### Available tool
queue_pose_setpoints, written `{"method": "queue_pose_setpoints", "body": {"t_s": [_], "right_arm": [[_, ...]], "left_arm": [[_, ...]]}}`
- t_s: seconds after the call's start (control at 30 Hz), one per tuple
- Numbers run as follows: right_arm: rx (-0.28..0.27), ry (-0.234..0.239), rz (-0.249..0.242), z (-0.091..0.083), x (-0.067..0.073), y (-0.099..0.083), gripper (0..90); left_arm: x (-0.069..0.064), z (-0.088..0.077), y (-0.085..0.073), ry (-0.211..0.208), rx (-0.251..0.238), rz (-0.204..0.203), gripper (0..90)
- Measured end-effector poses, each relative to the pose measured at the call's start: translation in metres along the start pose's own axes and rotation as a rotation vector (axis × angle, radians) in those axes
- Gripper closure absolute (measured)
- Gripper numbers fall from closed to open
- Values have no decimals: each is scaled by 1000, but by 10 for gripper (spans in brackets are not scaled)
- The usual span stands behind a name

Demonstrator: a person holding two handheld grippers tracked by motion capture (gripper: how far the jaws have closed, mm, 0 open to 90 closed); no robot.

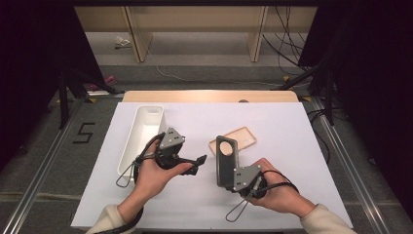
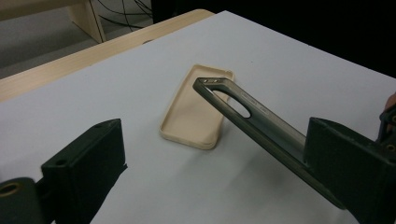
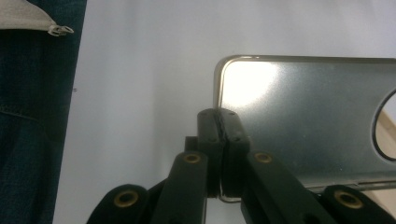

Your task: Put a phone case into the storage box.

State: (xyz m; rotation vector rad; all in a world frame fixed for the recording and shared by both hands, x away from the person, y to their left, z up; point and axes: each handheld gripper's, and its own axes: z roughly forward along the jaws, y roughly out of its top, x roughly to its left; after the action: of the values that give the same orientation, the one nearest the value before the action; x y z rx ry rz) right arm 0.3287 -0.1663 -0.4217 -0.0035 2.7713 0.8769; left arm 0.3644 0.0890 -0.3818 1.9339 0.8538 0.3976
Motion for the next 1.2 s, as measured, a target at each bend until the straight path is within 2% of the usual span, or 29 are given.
{"method": "queue_pose_setpoints", "body": {"t_s": [0.1, 0.27, 0.43, 0.57, 0.77, 0.87, 0.97, 1.07, 1.2], "right_arm": [[-4, -2, 0, 1, 1, 1, 895], [-5, -3, 0, 1, 1, 1, 895], [-9, -8, -4, 1, 2, 2, 895], [-9, -9, -11, 1, 1, 3, 895], [-12, -18, -16, 2, 1, 3, 895], [-13, -20, -16, 2, 2, 4, 896], [-16, -25, -18, 2, 2, 4, 895], [-15, -22, -20, 2, 1, 4, 895], [-10, -16, -16, 2, 2, 5, 895]], "left_arm": [[-1, 8, 6, -10, 15, -10, 63], [-1, 23, 12, -5, 50, 0, 80], [-2, 41, 15, -10, 94, -34, 117], [-1, 53, 18, -11, 129, -41, 153], [-2, 67, 24, -36, 165, -72, 174], [-1, 73, 26, -59, 172, -119, 188], [-1, 76, 27, -44, 189, -110, 210], [0, 77, 29, -20, 199, -121, 251], [1, 79, 31, -9, 206, -146, 310]]}}
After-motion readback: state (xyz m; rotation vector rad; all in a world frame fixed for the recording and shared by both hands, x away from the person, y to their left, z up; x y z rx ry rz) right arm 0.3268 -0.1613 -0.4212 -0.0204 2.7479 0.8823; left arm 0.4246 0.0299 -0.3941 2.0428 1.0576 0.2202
